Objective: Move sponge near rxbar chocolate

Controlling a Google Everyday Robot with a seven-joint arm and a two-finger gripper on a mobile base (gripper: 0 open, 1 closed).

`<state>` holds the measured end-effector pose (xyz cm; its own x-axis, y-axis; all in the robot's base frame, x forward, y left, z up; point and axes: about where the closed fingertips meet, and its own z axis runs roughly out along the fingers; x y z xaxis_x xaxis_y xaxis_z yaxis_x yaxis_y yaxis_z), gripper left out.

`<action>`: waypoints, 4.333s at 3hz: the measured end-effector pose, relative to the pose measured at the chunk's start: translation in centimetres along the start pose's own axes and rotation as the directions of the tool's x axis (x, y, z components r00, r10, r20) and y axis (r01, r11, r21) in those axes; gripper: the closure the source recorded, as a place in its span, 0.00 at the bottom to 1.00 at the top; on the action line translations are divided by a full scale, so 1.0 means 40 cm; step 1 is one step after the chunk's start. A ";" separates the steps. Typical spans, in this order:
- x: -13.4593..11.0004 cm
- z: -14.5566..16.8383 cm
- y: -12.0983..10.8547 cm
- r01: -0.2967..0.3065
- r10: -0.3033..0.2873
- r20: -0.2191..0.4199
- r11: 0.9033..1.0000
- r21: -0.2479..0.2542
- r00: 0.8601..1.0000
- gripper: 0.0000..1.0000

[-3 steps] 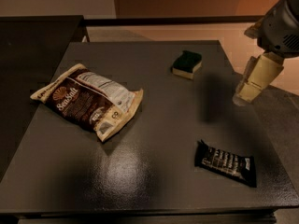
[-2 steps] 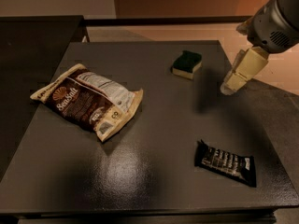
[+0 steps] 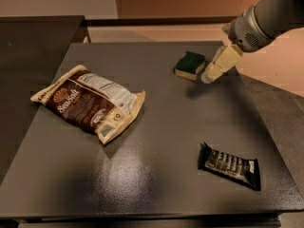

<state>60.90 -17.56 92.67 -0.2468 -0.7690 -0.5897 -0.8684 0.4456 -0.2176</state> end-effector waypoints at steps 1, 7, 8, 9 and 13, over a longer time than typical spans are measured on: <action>-0.008 0.083 -0.044 -0.026 0.027 0.031 0.999 -0.023 0.999 0.00; 0.007 0.314 -0.093 -0.114 0.108 -0.051 0.986 -0.121 0.993 0.18; 0.007 0.314 -0.093 -0.118 0.112 -0.052 0.984 -0.130 0.992 0.41; 0.005 0.297 -0.091 -0.110 0.105 -0.041 0.984 -0.142 0.994 0.64; 0.062 0.051 0.136 0.115 -0.114 0.021 0.930 -0.348 0.993 1.00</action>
Offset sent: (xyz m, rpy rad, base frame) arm 0.0796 0.0322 -0.0528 0.0886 0.0567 -0.0009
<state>56.45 -16.12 88.43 -0.1367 -0.8050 -0.5773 -0.9860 0.1667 0.0010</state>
